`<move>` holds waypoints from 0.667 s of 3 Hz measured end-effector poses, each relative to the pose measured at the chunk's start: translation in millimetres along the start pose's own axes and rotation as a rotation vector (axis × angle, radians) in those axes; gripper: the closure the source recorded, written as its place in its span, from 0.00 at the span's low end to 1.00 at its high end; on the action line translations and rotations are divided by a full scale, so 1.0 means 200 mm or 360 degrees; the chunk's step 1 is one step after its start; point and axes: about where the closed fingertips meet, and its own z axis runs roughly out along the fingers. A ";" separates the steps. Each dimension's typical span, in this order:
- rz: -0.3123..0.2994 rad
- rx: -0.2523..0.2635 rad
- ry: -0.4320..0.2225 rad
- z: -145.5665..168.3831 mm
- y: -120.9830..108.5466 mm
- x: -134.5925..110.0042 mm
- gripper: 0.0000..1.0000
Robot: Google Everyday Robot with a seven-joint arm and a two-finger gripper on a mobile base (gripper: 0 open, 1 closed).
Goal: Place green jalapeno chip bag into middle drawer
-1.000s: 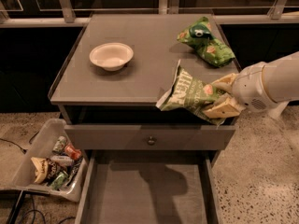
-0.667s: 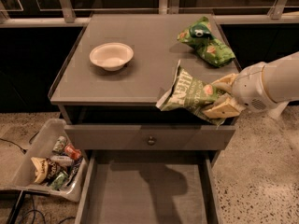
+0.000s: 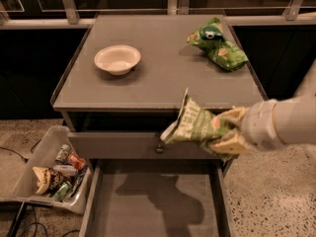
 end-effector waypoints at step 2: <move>0.0057 0.0012 -0.0023 0.32 0.23 0.27 1.00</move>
Offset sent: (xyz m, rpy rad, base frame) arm -0.0167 0.0153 -0.1470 0.0599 -0.0210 -0.0610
